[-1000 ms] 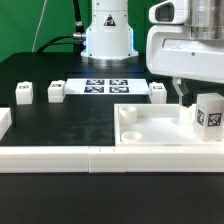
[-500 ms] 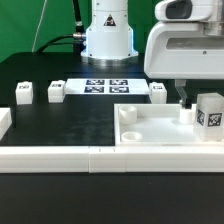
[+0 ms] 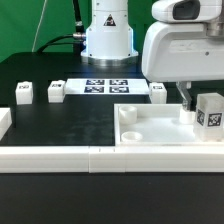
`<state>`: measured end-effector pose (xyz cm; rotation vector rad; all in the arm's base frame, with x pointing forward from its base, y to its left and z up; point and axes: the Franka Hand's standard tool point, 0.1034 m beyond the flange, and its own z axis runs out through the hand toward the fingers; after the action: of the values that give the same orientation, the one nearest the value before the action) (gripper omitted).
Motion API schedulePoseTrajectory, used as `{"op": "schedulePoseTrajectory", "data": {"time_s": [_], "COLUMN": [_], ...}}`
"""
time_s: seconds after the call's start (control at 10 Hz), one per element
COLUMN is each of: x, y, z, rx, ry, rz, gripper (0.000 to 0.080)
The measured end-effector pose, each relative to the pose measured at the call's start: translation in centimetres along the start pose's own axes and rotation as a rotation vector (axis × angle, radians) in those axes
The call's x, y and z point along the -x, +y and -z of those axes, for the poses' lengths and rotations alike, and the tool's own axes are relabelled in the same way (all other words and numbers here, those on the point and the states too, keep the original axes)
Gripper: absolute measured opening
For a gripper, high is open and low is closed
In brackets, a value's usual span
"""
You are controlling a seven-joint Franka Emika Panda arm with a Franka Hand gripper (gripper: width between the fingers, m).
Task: Assemble one leg
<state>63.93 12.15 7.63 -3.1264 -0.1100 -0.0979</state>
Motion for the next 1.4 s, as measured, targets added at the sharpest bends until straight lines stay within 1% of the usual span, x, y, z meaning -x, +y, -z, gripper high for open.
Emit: {"op": "schedulePoseTrajectory", "data": {"time_s": [0.1, 0.2, 0.4, 0.5, 0.6, 0.7, 0.8, 1.1, 1.2, 1.3, 1.4], "x": [0.00, 0.00, 0.06, 0.09, 0.06, 0.06, 0.08, 0.11, 0.14, 0.18, 0.28], "y": [-0.01, 0.00, 0.10, 0.21, 0.36, 0.42, 0.53, 0.66, 0.67, 0.72, 0.75], "z": [0.00, -0.01, -0.02, -0.04, -0.03, -0.04, -0.06, -0.06, -0.05, -0.04, -0.03], "rx": [-0.001, -0.001, -0.002, -0.011, -0.010, -0.023, -0.025, -0.018, -0.016, -0.013, -0.017], "ry": [0.000, 0.000, -0.011, -0.013, -0.013, -0.016, -0.018, -0.019, -0.010, -0.009, -0.014], "rz": [-0.005, -0.031, -0.065, -0.213, -0.274, -0.412, -0.531, -0.822, -1.014, -1.118, -1.258], "gripper": [0.0417, 0.0291, 0.0291, 0.0291, 0.0291, 0.0291, 0.0291, 0.0292, 0.0292, 0.0292, 0.0292]}}
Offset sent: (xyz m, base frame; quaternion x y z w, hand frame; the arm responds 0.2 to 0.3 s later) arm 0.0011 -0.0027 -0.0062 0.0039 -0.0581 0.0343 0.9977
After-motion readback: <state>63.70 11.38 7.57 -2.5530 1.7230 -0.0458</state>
